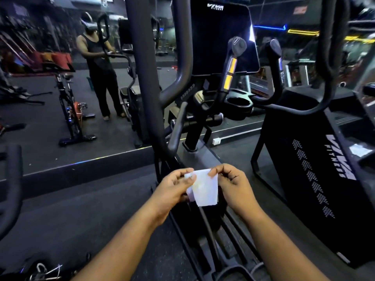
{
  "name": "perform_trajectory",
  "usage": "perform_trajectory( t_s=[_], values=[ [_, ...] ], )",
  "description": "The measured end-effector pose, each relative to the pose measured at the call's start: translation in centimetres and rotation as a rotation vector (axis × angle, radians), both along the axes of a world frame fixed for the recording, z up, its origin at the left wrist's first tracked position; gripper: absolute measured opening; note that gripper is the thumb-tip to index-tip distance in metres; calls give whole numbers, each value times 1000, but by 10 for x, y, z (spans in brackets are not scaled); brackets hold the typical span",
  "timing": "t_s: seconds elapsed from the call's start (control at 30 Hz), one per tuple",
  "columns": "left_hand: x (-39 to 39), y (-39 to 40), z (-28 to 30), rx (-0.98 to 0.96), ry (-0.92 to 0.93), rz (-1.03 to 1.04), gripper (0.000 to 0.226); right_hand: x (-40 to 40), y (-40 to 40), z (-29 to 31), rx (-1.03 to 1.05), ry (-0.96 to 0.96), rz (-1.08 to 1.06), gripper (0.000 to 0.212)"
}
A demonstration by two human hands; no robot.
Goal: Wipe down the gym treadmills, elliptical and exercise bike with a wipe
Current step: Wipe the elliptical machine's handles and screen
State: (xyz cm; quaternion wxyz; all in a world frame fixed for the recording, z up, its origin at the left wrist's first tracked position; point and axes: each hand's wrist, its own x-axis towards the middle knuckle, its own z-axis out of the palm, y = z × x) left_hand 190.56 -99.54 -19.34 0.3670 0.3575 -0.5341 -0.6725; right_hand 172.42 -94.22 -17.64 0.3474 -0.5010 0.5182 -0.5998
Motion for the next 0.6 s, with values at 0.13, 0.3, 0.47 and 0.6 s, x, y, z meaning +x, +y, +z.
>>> perform_trajectory(
  t_s=[0.13,0.3,0.47,0.6],
  values=[
    [-7,-6,-7,-65,-61,52,15,1,7,2,43,-253,-68,24],
    [-20,-17,-1,-150,-64,61,11,7,19,3,152,-572,6,29],
    [-38,-31,12,-199,-46,61,16,-7,12,6,115,-393,-22,28],
    [-57,-52,31,-279,-24,112,17,-34,-14,22,42,-353,-65,19]
  ],
)
